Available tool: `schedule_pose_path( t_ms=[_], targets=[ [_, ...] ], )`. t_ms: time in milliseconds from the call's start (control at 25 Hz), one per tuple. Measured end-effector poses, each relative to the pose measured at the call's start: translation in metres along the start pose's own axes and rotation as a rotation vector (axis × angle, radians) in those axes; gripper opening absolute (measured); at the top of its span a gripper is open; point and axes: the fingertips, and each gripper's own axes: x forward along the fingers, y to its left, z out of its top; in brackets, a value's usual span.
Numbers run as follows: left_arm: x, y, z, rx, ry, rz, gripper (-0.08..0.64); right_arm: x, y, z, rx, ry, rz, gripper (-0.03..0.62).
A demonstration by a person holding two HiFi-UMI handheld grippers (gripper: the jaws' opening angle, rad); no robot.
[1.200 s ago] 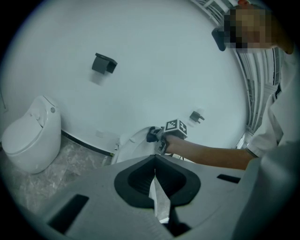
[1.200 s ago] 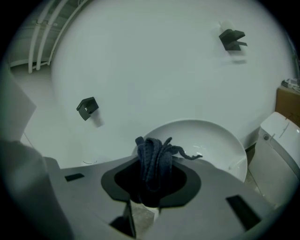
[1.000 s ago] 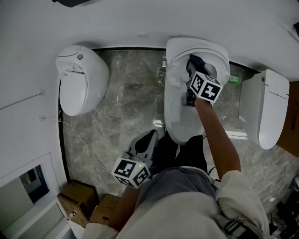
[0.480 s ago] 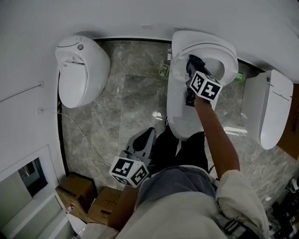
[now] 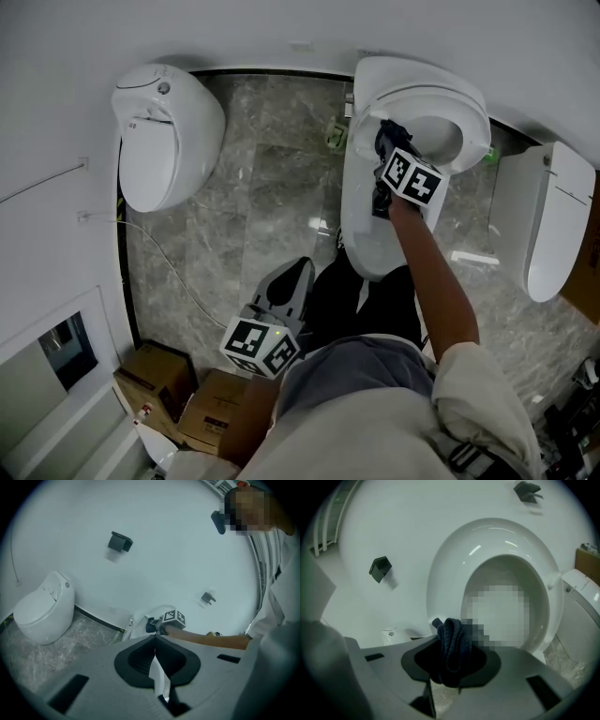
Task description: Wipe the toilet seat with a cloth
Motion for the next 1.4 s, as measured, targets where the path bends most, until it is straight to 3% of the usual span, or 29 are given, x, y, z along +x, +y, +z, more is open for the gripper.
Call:
schedule_pose_path(
  t_ms=[280, 520, 720, 840, 1400],
  targets=[
    [0.0, 0.008, 0.0, -0.006, 0.006, 0.017, 0.009, 0.015, -0.001, -0.019, -0.003, 0.041, -0.015, 0.094],
    [-0.003, 0.015, -0.006, -0.01, 0.026, 0.04, 0.009, 0.031, -0.009, -0.049, 0.092, 0.096, -0.036, 0.094],
    [-0.003, 0.015, -0.01, 0.075, 0.053, 0.076, 0.009, 0.043, -0.017, -0.063, 0.137, 0.106, -0.027, 0.094],
    [-0.004, 0.01, -0.015, 0.076, 0.06, 0.071, 0.009, 0.046, -0.022, -0.071, 0.143, 0.111, -0.03, 0.094],
    [-0.004, 0.006, -0.044, 0.081, 0.143, 0.055, 0.009, 0.065, -0.058, -0.123, 0.389, 0.13, -0.093, 0.094]
  ],
)
